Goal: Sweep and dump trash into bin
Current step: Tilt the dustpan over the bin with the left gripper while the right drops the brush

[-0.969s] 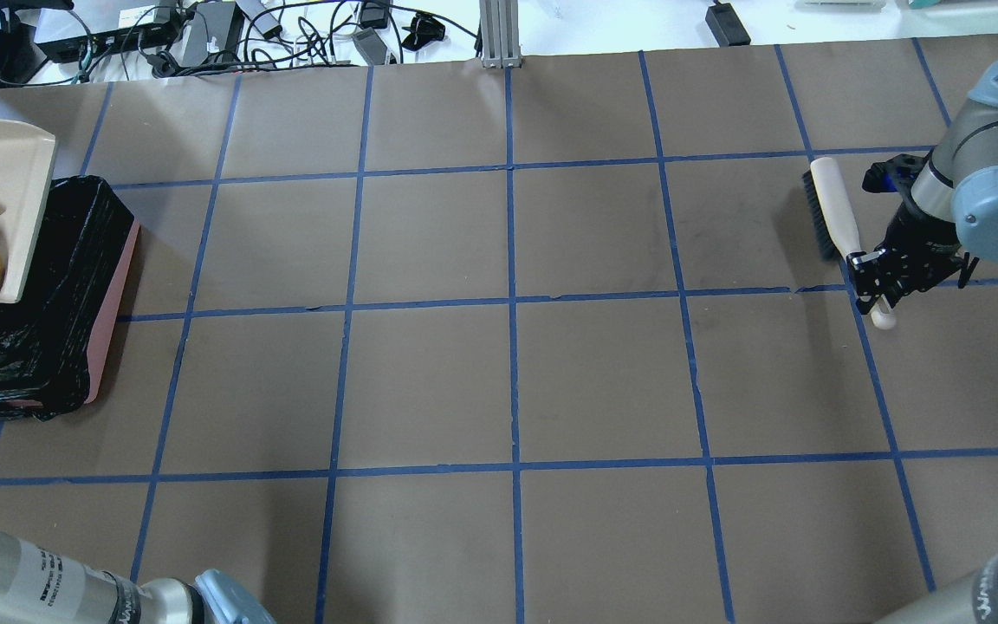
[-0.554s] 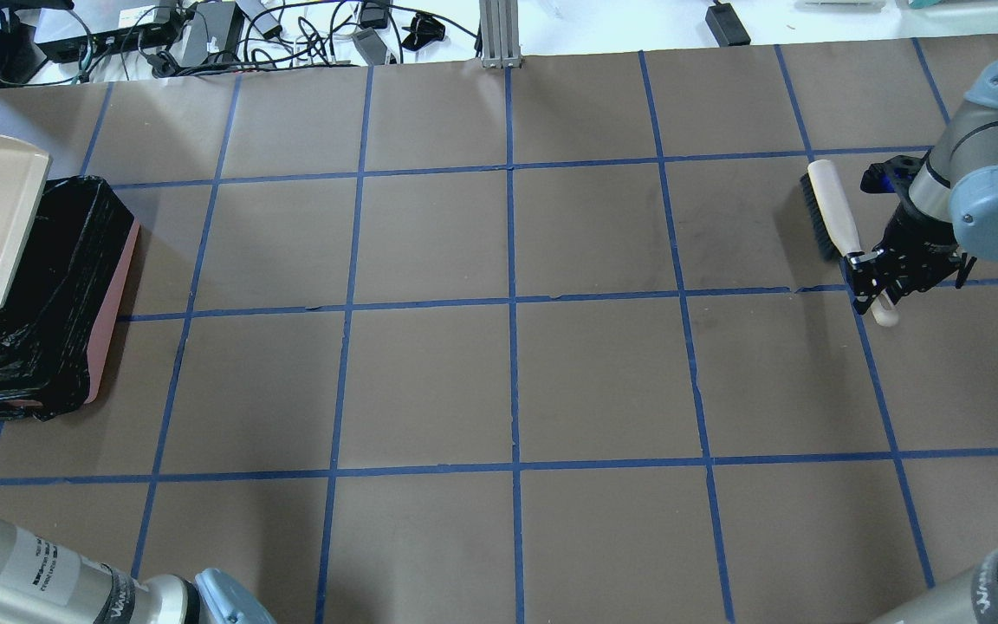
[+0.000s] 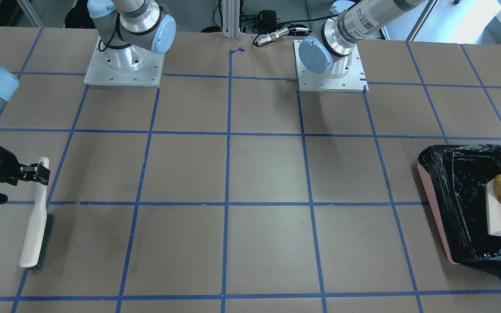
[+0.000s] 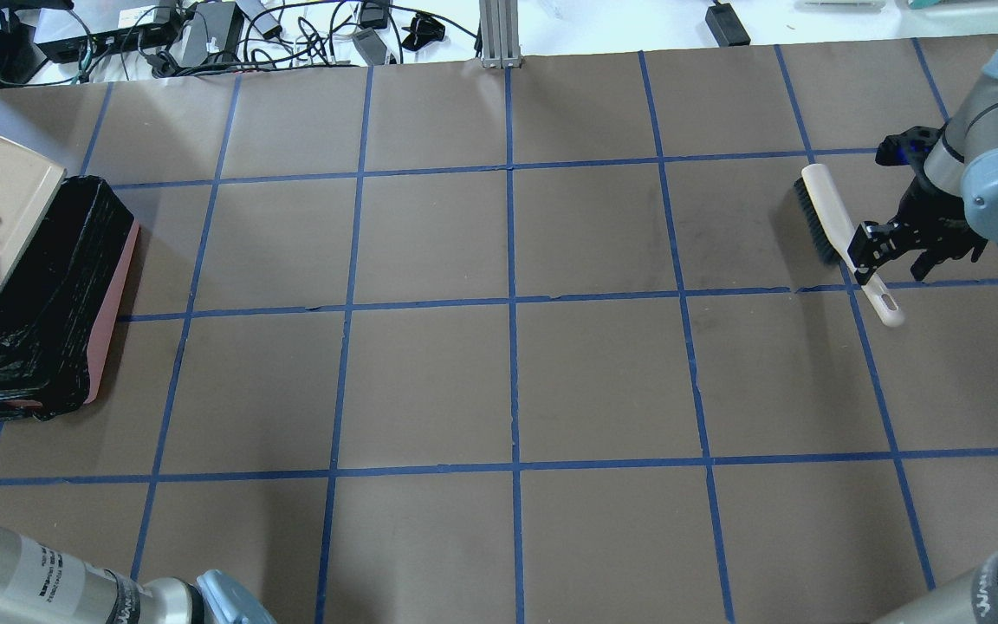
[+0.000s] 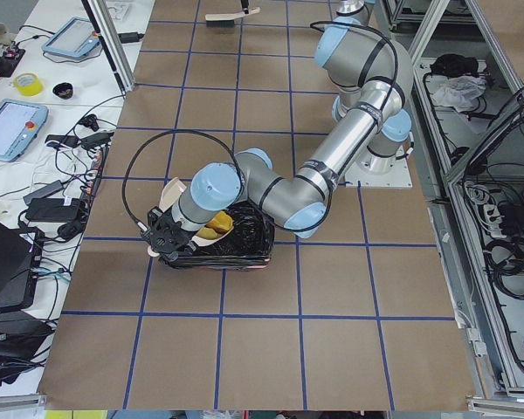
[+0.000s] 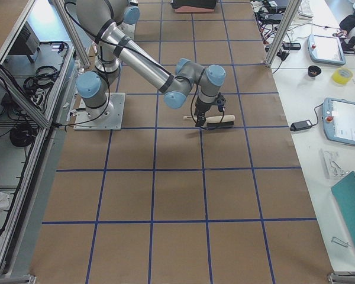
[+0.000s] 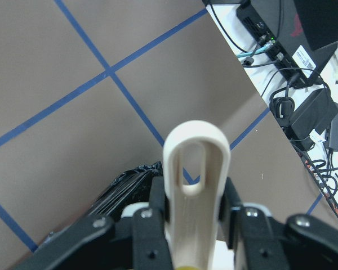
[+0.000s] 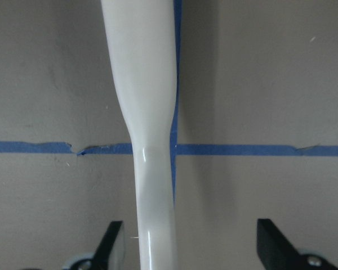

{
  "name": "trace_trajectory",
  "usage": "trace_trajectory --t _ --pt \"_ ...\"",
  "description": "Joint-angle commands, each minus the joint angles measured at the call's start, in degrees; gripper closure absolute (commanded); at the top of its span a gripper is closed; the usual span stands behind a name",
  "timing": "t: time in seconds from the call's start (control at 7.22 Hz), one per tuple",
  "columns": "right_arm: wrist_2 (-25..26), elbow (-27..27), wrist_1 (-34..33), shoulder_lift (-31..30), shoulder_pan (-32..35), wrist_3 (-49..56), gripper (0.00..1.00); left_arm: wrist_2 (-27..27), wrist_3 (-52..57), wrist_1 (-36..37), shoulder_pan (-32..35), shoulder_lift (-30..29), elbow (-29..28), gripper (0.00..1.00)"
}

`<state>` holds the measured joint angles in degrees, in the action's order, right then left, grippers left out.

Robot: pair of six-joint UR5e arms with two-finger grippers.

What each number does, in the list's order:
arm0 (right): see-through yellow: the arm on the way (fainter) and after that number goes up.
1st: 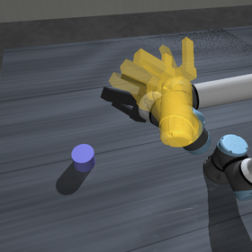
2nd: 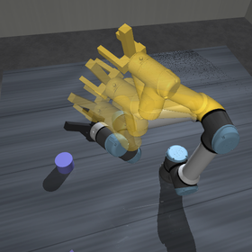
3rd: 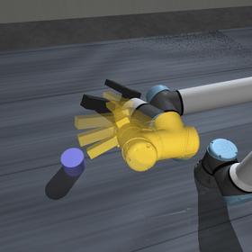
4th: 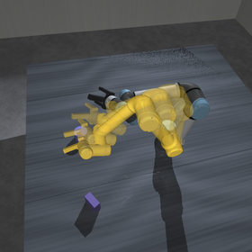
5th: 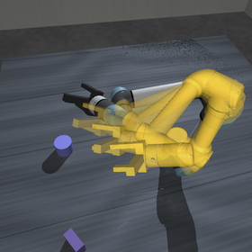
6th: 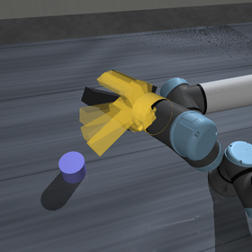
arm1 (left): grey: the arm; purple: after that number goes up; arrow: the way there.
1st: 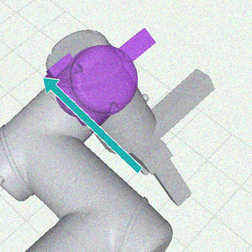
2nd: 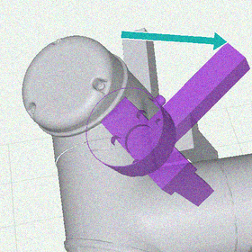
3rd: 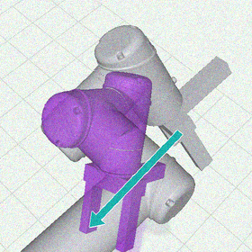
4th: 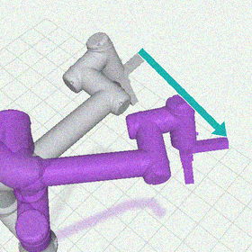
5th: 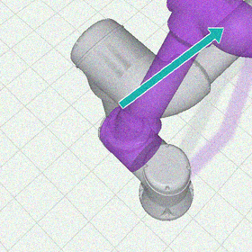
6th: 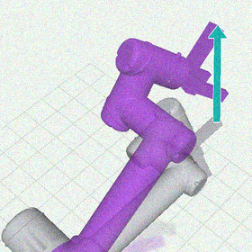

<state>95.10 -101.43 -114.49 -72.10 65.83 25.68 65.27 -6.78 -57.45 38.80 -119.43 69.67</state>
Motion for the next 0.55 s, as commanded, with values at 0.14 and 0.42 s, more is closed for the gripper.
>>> trace_trajectory --t 0.14,0.42 --pt "-0.4 12.5 16.4 -9.6 1.3 0.3 0.00 -7.8 8.3 1.8 0.1 3.5 1.9 1.00" --pt "-2.3 24.5 30.3 -13.0 4.0 -0.7 0.00 -13.9 15.9 1.8 -0.4 4.2 2.0 1.00"
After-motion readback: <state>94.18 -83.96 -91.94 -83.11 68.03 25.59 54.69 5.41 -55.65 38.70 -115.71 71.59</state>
